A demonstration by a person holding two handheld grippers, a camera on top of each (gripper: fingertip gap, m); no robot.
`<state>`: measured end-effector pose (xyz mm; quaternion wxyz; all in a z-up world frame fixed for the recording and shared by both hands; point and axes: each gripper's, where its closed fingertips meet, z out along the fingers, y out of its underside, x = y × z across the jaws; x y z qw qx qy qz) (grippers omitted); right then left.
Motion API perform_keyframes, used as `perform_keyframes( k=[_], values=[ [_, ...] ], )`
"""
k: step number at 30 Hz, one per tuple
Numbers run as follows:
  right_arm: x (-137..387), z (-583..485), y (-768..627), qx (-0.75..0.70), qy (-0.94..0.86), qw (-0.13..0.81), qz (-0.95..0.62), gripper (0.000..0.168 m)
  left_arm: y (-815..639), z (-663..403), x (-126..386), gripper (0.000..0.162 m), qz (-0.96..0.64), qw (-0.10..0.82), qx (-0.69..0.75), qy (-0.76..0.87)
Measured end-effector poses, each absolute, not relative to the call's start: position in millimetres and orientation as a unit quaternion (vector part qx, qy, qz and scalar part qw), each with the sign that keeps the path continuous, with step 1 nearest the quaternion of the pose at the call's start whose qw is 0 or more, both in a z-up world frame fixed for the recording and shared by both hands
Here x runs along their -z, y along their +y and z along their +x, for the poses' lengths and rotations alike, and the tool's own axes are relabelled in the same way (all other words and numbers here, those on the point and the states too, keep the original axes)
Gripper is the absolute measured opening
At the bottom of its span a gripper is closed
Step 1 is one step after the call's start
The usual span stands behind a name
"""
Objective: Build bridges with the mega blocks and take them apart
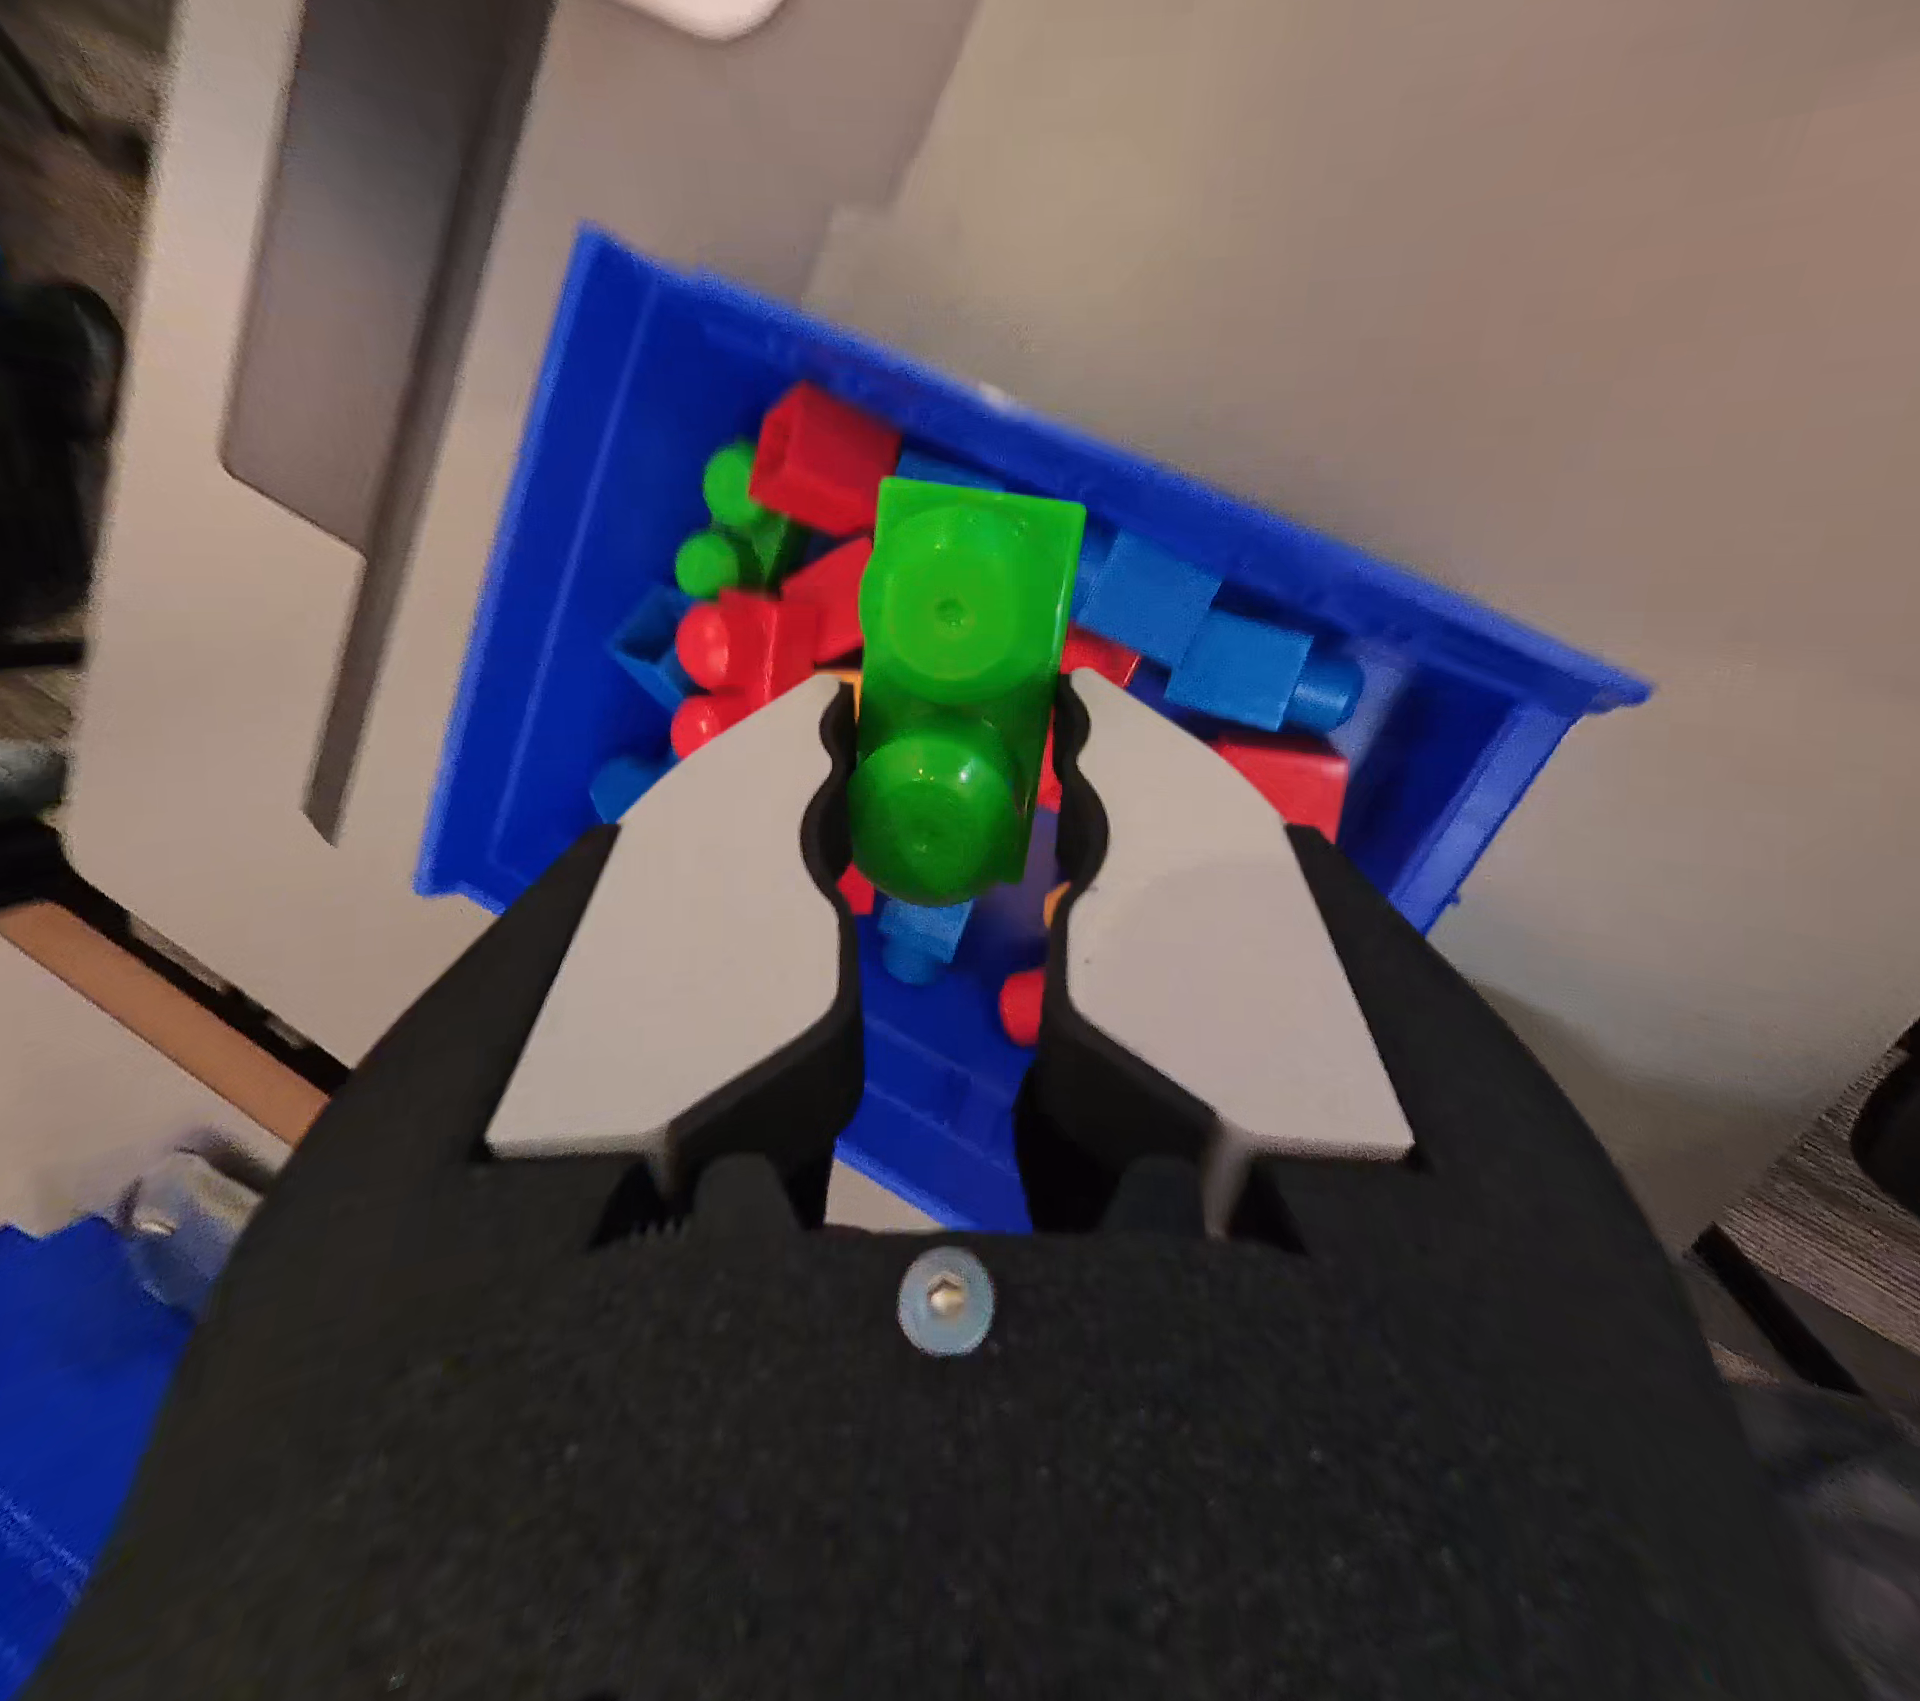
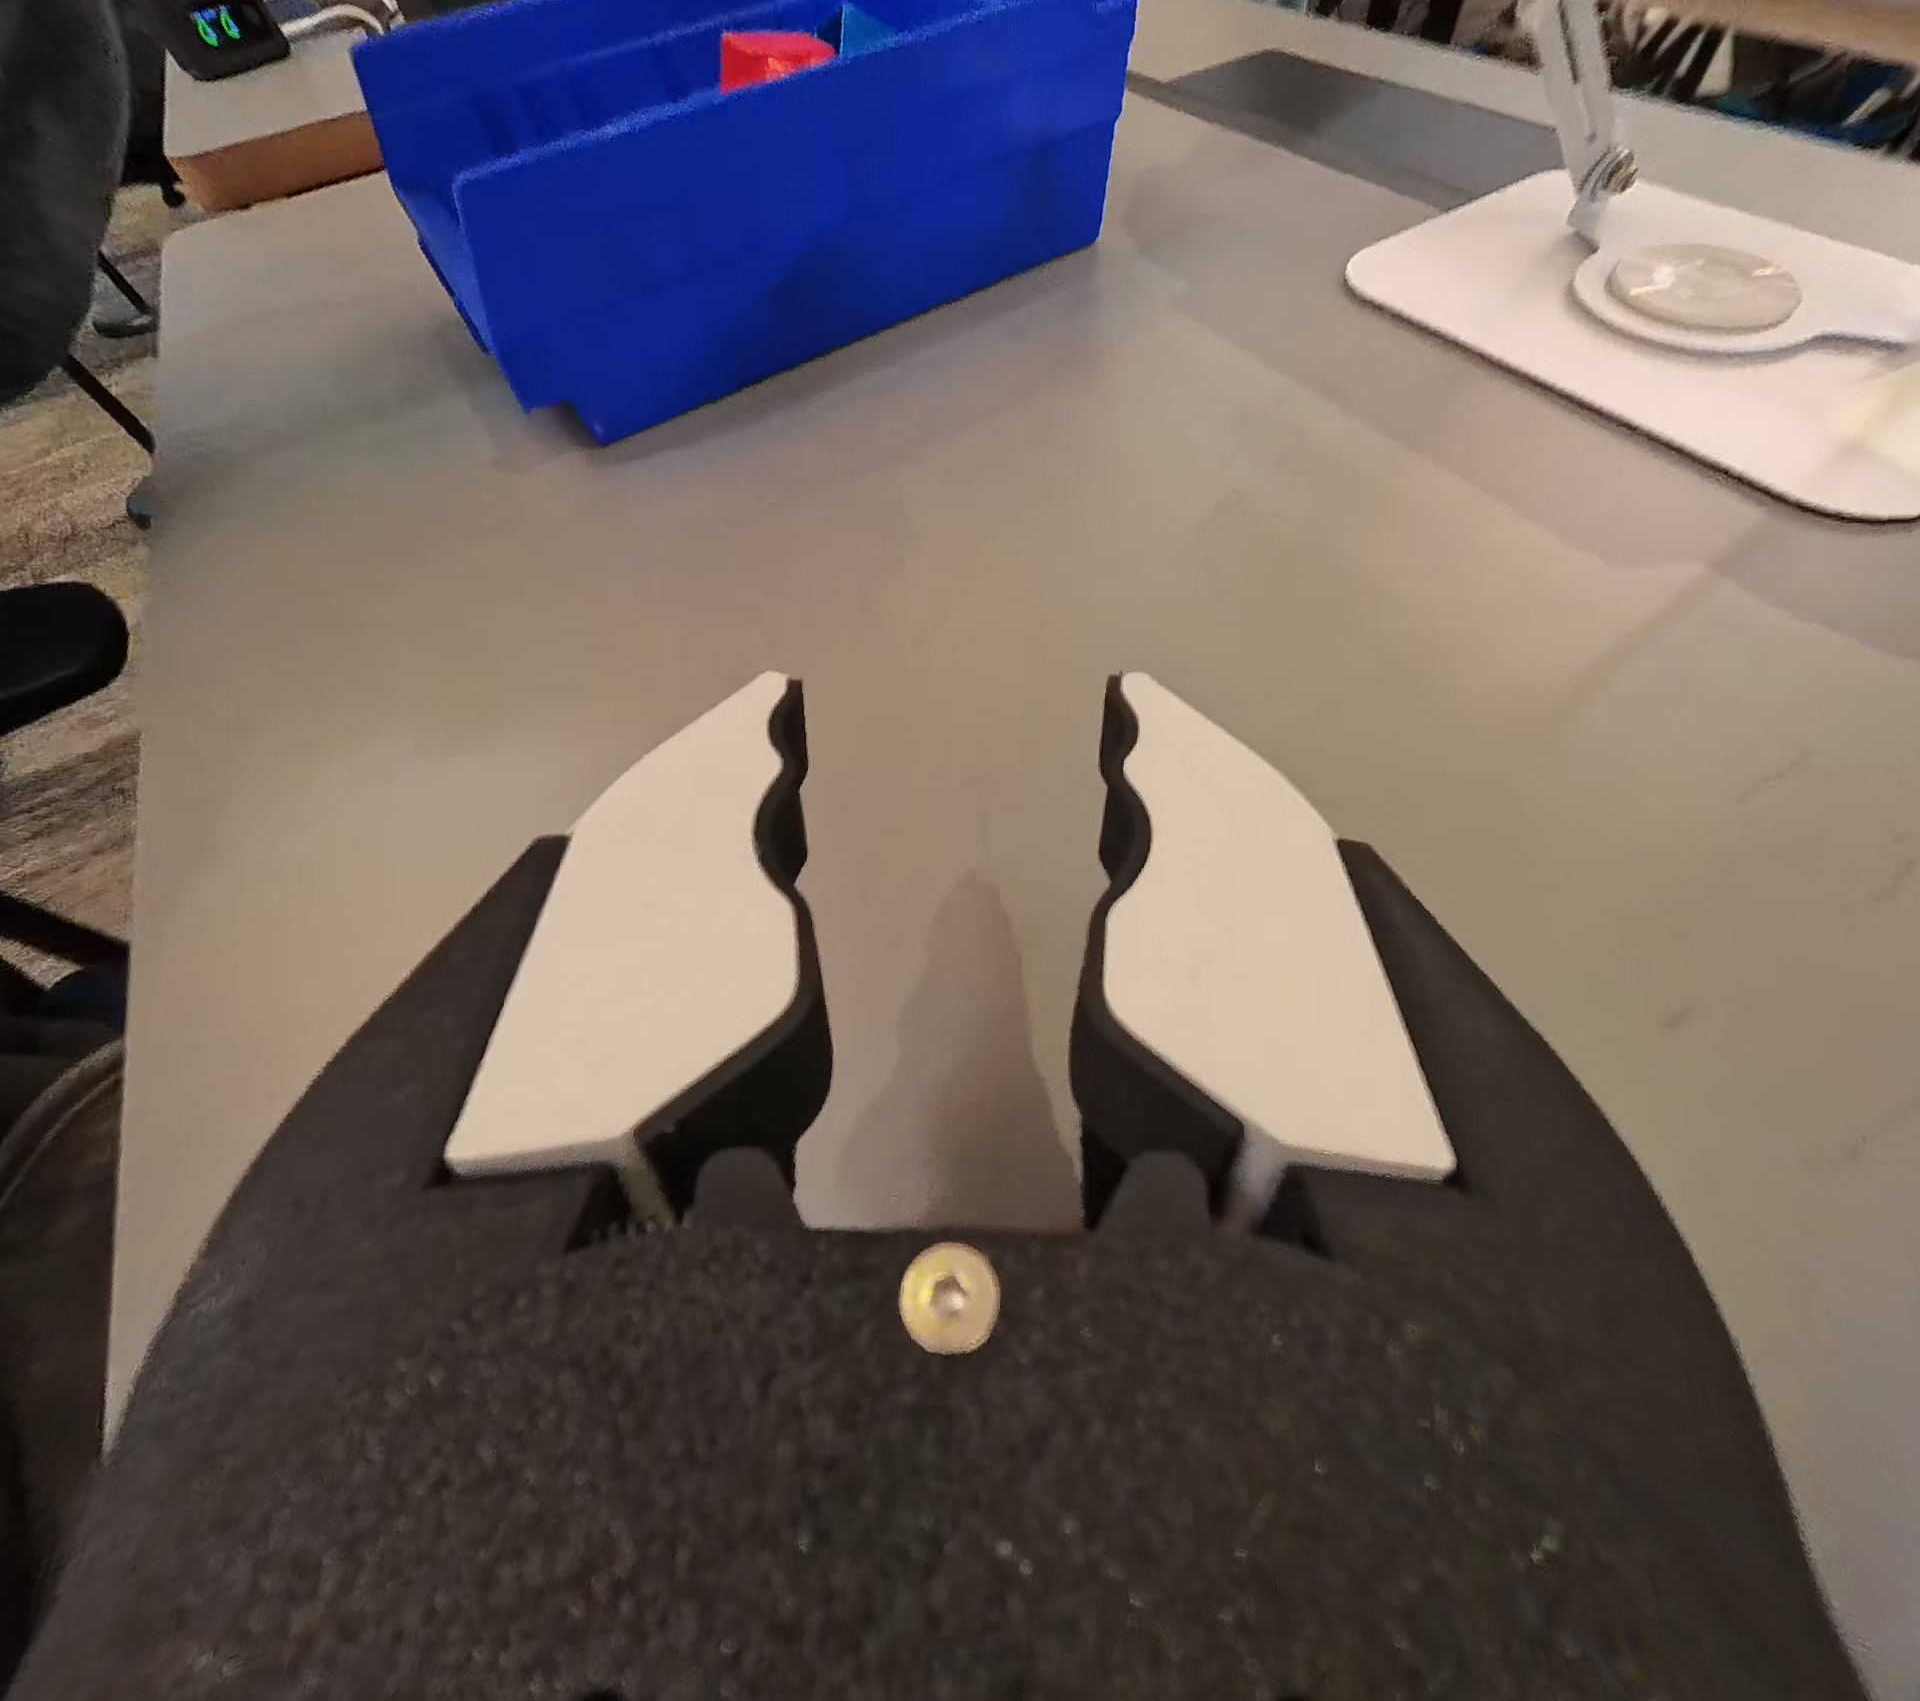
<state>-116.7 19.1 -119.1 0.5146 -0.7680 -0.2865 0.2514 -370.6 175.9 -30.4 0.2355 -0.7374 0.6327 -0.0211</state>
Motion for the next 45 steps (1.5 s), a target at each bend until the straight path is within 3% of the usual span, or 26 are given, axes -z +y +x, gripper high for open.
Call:
perform_keyframes(
  k=[7,21,27,29,34,40,45],
  values=[
    [103,-109,21,-0.244,-0.276,0.568,-0.736,0.053,142,-280,26,0.036,-0.672,0.242,0.003,0.700],
    [113,-111,16,-0.210,-0.302,0.563,-0.740,0.051,155,-160,167,0.036,-0.646,0.146,0.007,0.749],
    [113,-110,17,-0.220,-0.297,0.558,-0.743,0.050,148,-143,189,0.036,-0.620,0.144,0.006,0.771],
    [113,-110,17,-0.220,-0.298,0.556,-0.744,0.050,149,-144,188,0.037,-0.625,0.144,0.007,0.767],
    [115,-111,16,-0.225,-0.300,0.550,-0.746,0.050,142,-157,148,0.067,-0.656,0.183,0.041,0.731],
    [117,-112,15,-0.225,-0.302,0.546,-0.748,0.049,110,-244,32,0.066,-0.706,0.356,0.127,0.600],
    [119,-115,17,-0.228,-0.304,0.540,-0.750,0.049,107,-375,36,0.064,-0.782,0.422,0.037,0.457]
  ],
)
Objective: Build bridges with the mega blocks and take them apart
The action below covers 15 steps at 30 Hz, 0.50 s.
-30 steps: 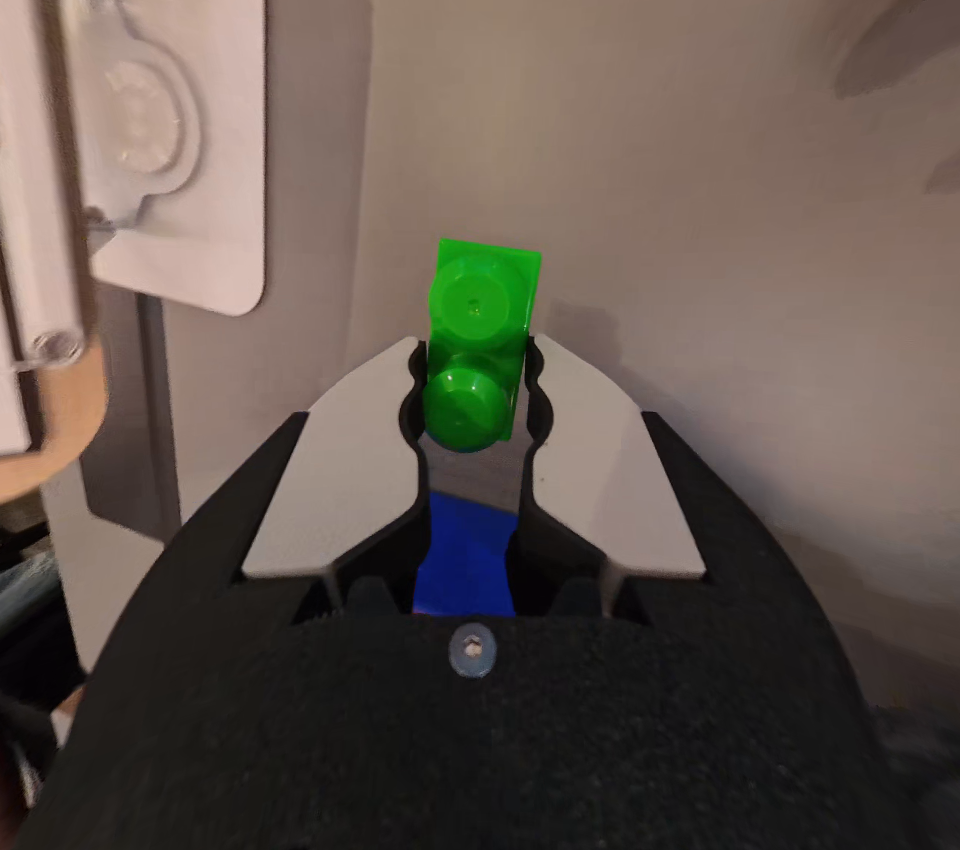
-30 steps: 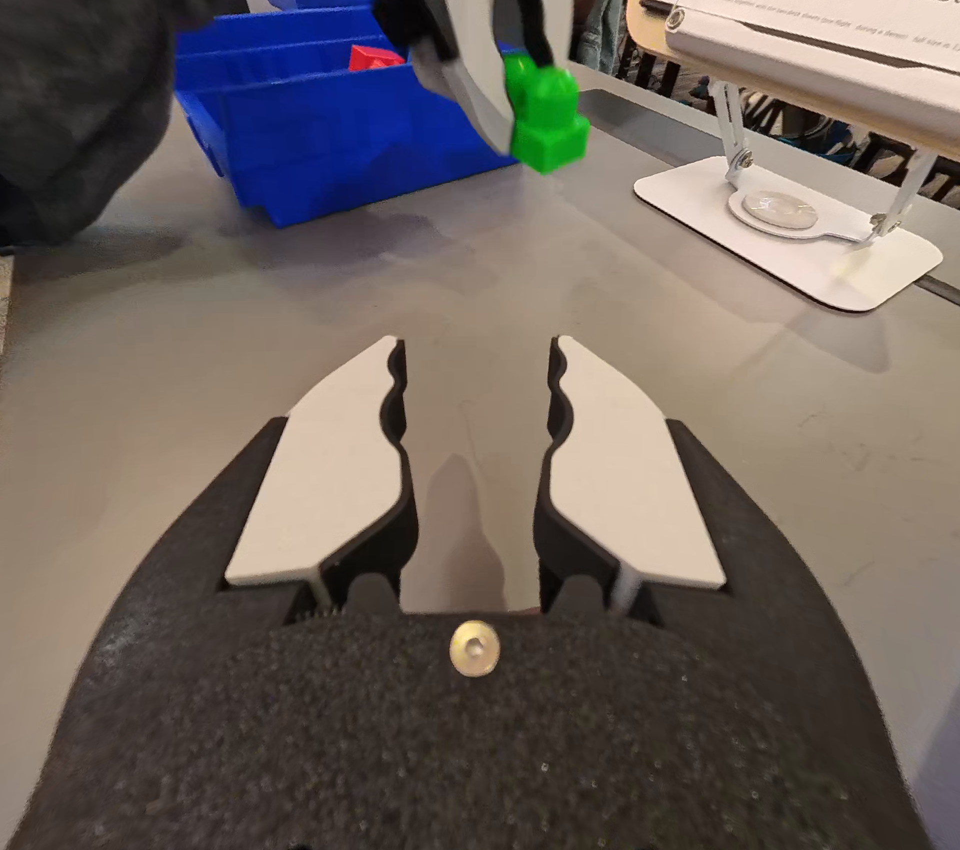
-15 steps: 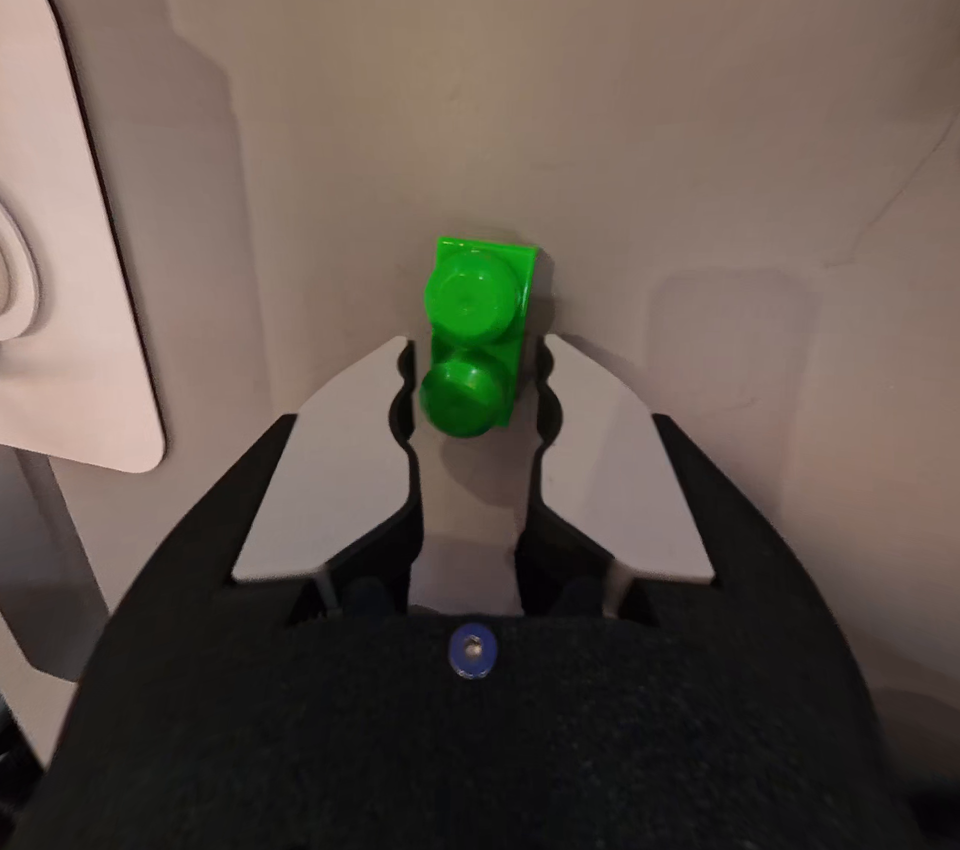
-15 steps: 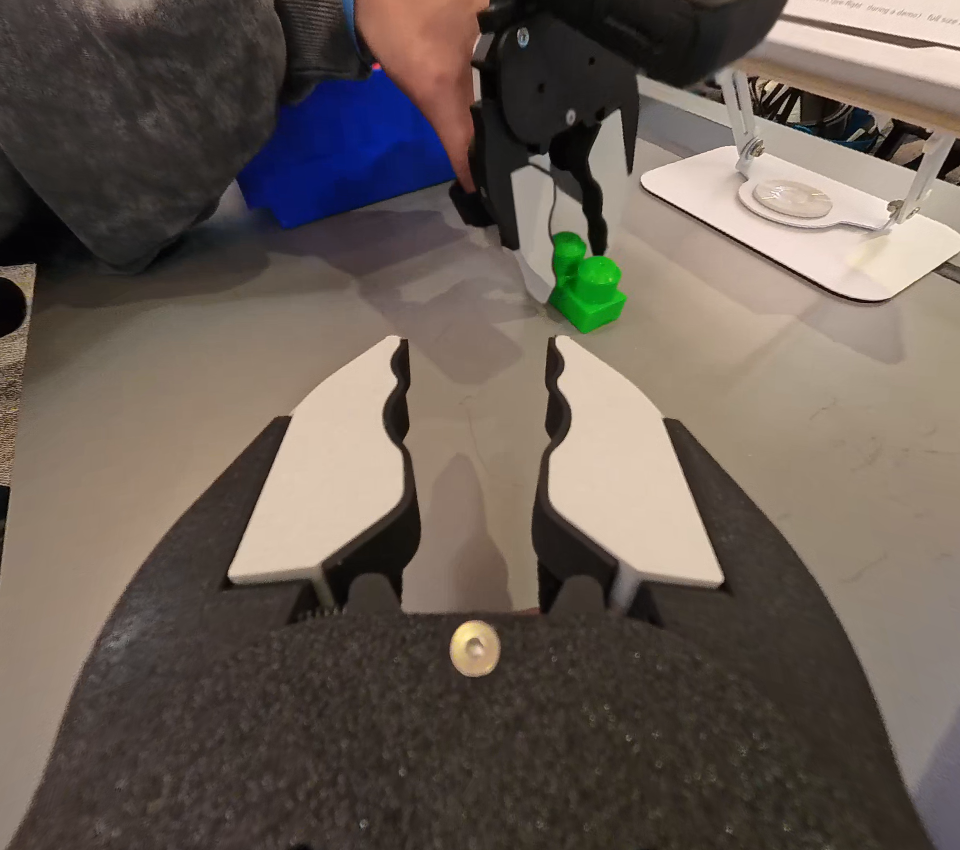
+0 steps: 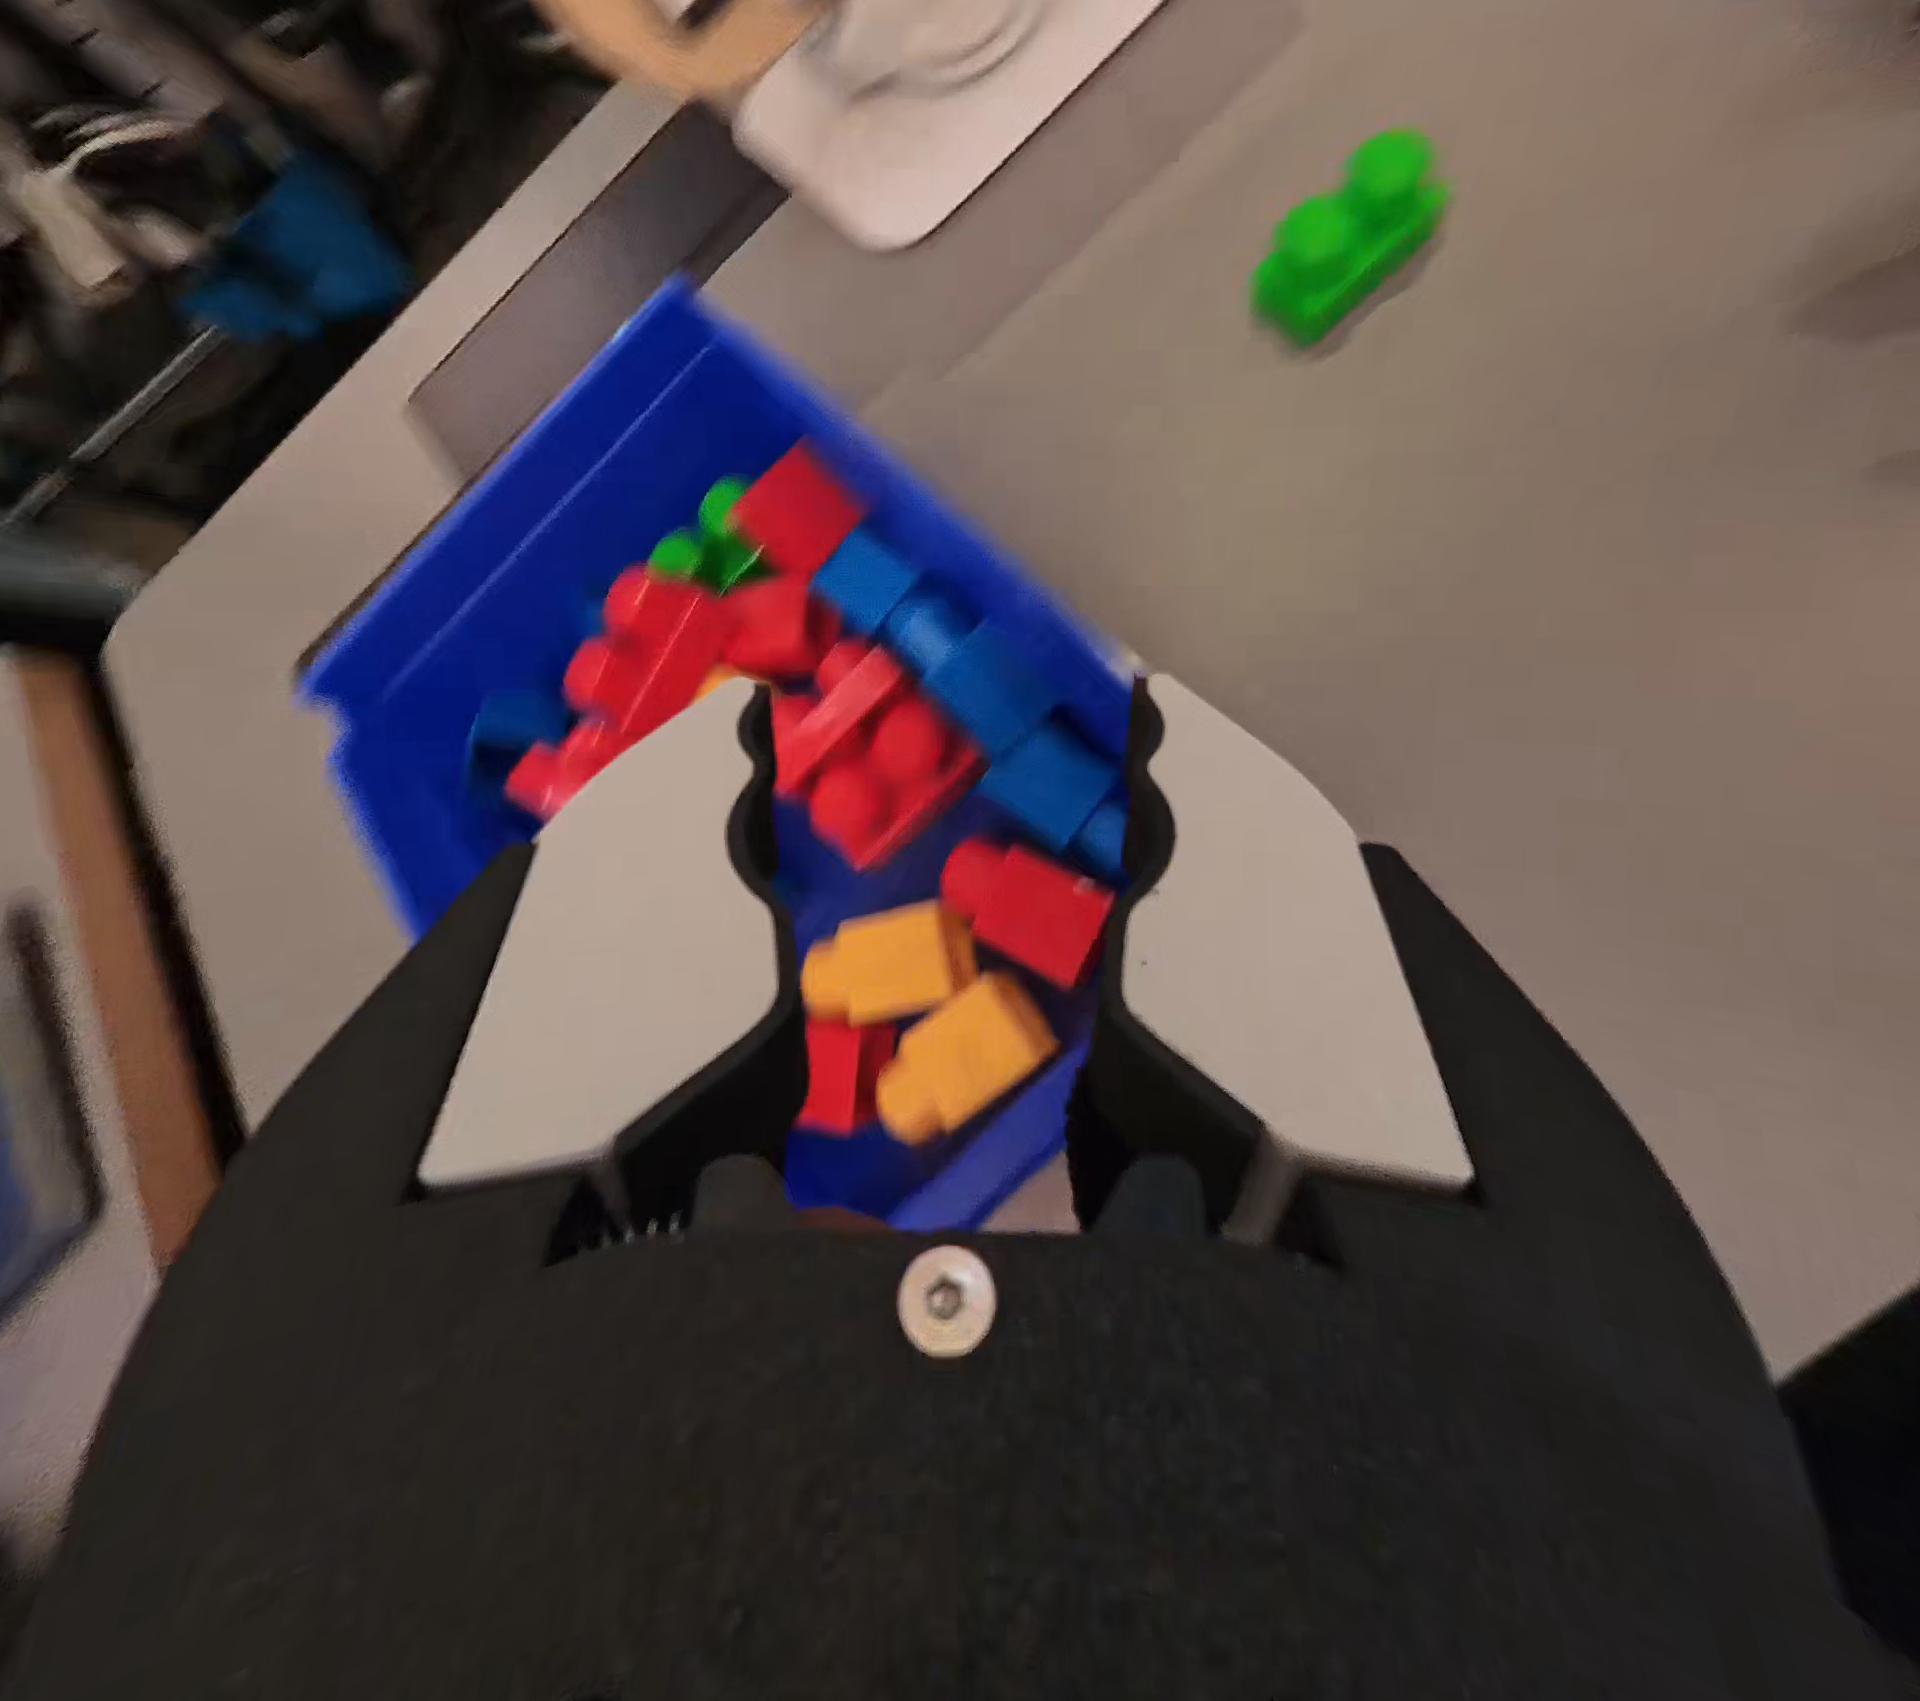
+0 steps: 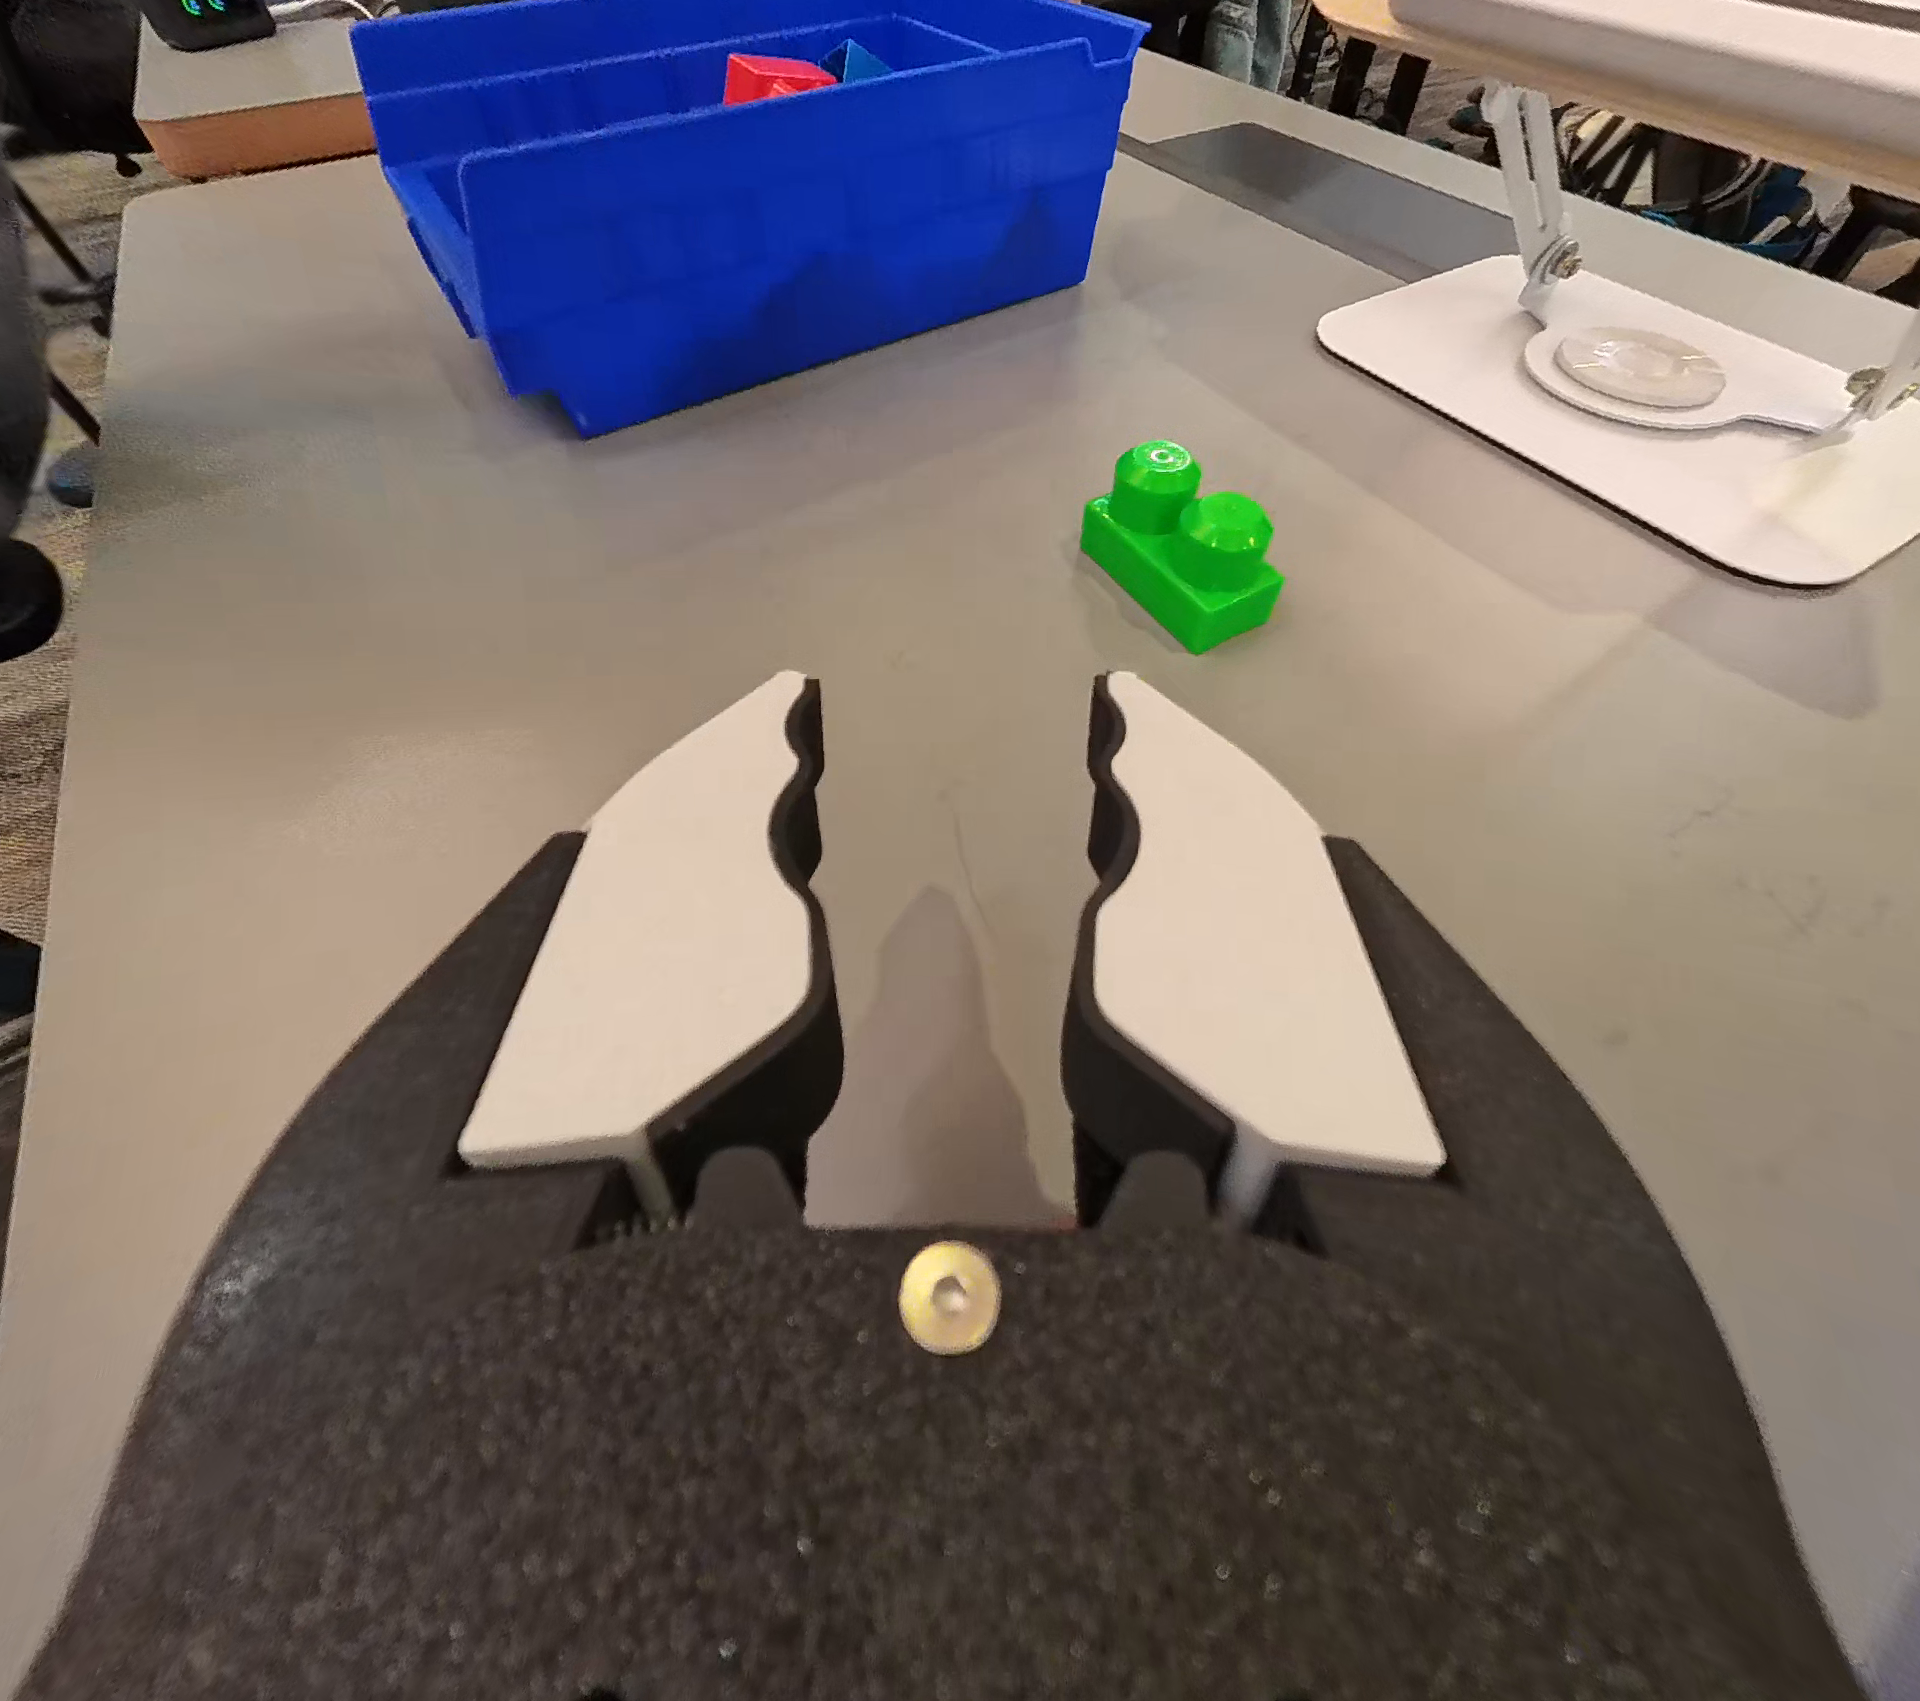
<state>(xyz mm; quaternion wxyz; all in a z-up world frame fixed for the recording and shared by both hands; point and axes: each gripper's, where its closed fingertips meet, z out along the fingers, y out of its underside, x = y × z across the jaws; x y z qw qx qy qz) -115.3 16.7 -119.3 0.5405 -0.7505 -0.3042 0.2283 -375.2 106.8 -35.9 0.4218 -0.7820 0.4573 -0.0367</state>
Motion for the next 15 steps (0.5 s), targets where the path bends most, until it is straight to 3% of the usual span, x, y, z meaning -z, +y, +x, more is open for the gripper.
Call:
perform_keyframes(
  k=[7,15],
  values=[
    [129,-120,20,-0.215,-0.314,0.528,-0.759,0.049,82,-444,98,0.062,-0.819,0.407,-0.043,0.403],
    [129,-114,21,-0.217,-0.301,0.531,-0.762,0.047,85,-460,118,0.065,-0.837,0.317,-0.042,0.443]
  ],
)
